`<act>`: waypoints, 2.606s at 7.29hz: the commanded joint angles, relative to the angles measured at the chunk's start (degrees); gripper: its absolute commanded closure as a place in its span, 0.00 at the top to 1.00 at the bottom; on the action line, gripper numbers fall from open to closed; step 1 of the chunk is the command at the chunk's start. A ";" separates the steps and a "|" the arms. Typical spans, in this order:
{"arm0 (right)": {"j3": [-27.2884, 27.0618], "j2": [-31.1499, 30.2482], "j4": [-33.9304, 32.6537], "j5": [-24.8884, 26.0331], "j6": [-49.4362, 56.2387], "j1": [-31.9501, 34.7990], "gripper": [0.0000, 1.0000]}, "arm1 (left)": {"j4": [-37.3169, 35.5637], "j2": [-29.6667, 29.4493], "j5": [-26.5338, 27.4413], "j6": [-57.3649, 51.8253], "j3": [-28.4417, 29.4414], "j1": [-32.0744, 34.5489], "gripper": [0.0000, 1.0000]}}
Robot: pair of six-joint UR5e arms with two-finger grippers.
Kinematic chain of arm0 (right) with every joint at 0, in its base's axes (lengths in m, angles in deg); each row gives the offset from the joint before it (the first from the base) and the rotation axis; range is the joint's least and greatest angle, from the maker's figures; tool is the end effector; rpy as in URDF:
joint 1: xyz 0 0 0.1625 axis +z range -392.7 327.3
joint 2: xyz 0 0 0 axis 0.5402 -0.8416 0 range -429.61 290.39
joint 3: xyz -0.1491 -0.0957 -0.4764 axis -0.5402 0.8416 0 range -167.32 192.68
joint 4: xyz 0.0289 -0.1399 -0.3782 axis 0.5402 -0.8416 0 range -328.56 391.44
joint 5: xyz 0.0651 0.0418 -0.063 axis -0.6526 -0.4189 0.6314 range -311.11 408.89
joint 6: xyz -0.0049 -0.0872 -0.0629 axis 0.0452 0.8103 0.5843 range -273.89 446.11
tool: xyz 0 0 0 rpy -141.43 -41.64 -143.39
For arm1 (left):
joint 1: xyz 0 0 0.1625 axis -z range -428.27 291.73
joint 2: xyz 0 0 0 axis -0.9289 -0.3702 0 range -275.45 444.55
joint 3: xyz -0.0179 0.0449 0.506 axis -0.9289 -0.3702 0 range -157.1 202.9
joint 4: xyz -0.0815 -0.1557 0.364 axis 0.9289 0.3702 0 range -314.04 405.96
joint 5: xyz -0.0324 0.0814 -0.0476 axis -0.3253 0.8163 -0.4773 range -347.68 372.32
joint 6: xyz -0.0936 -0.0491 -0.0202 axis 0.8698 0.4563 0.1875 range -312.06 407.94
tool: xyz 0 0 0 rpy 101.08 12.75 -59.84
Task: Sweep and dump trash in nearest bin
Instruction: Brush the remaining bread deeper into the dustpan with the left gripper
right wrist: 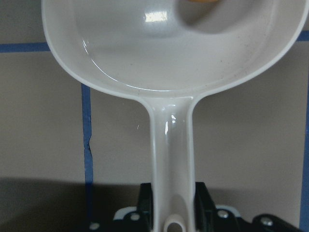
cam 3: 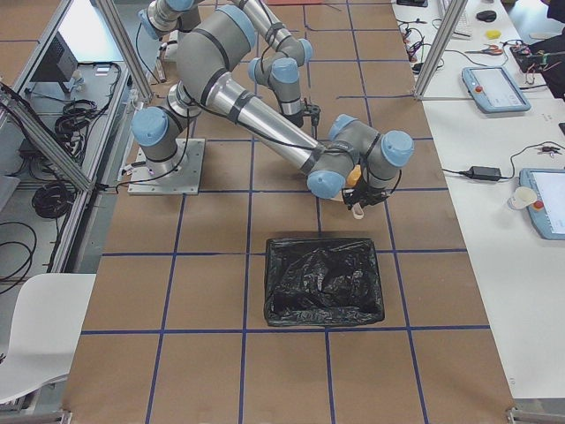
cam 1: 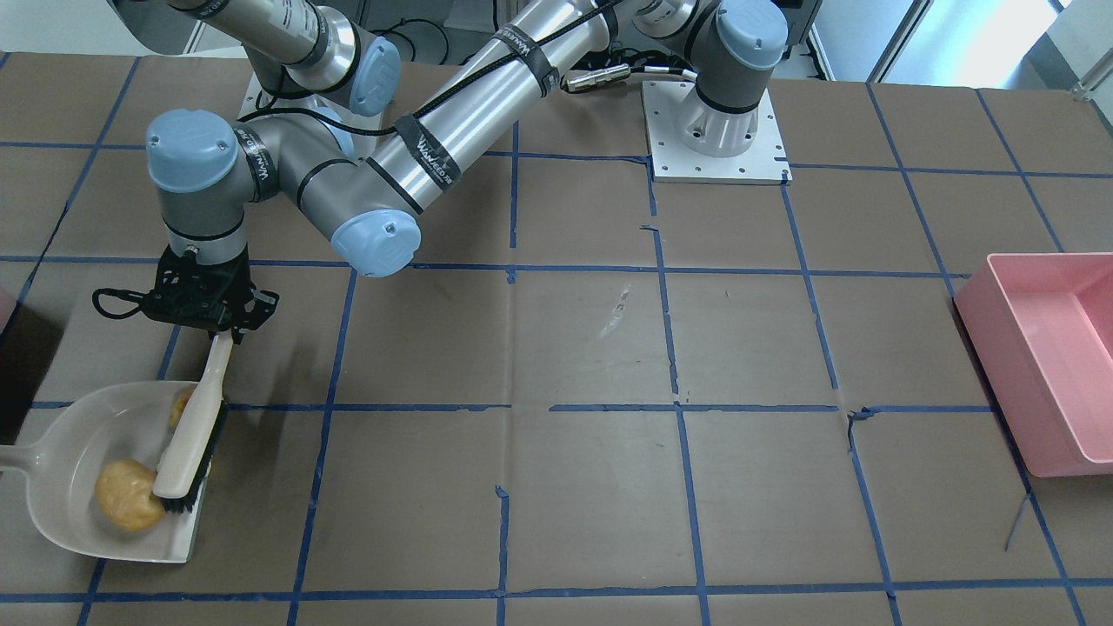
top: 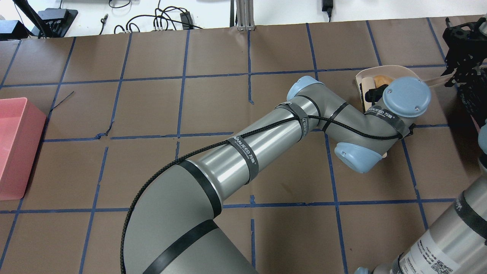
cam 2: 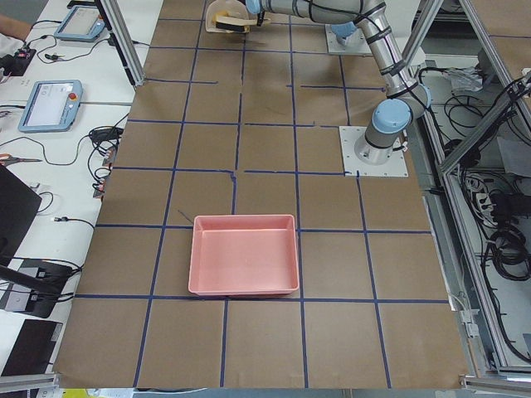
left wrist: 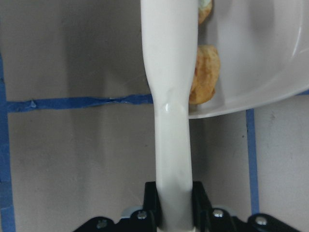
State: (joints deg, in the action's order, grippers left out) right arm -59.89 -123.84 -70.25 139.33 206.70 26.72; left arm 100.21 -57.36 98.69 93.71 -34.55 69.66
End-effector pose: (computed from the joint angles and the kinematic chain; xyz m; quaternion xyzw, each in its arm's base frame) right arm -0.2654 -0.7096 0.3365 -0.7060 0.7058 0.0181 0.0552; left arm -0.7516 -0.4896 0.2747 -0.0232 -0.9890 0.0745 0.1254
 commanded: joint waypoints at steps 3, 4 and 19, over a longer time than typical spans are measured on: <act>-0.47 -0.08 0.00 -0.96 -0.09 0.00 0.00 | -0.20 -0.03 -0.84 2.82 1.64 0.67 0.01; -0.47 -0.08 0.00 -1.23 -0.09 0.00 0.00 | -0.20 -0.03 -1.02 3.79 2.16 0.94 0.01; -0.74 0.01 0.35 -5.01 -0.09 0.00 0.00 | -0.99 1.20 -1.20 -2.27 1.64 -0.55 0.01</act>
State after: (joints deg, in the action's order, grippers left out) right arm -60.62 -123.78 -69.90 134.32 206.62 26.72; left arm 99.22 -56.37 97.58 91.38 -33.13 69.54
